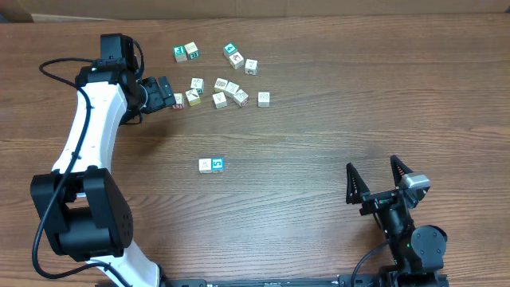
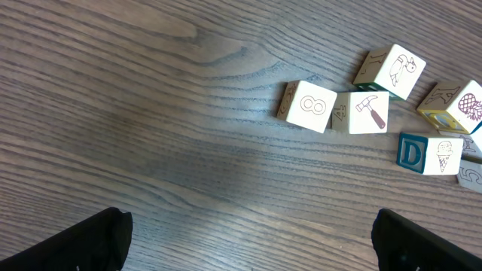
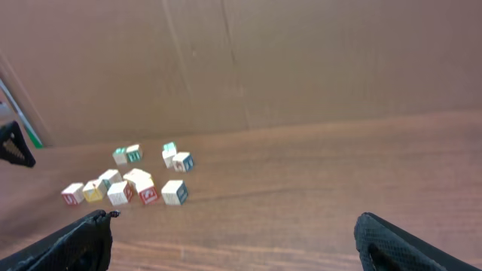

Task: Form a horizontal line
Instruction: 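Raise the right gripper from rest and move it forward, then swing the right gripper up over the block cluster, then lower the right gripper and close it on the elephant I block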

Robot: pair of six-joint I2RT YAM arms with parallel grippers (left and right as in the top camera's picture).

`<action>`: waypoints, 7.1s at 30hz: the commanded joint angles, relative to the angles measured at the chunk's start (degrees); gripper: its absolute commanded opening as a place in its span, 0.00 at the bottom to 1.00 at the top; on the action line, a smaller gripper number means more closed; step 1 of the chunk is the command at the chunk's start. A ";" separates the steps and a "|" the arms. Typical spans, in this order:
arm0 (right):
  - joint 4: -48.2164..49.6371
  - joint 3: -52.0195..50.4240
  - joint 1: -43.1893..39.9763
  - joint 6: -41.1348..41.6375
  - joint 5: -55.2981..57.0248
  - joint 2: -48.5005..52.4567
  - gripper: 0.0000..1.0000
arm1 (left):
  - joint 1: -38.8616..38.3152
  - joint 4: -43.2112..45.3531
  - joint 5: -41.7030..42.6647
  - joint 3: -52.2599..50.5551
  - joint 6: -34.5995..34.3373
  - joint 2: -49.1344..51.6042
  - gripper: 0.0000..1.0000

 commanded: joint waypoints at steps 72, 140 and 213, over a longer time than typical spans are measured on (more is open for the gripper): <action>-51.47 106.60 -0.31 1.86 -2.80 67.43 1.00 | -0.42 0.11 -0.39 0.52 0.02 0.39 1.00; -40.26 108.37 25.81 -2.05 -0.94 127.45 0.57 | -0.42 0.13 -0.37 0.52 0.02 0.39 1.00; -27.63 105.92 29.22 -18.23 6.93 135.53 0.35 | -0.42 0.13 -0.37 0.52 0.02 0.39 1.00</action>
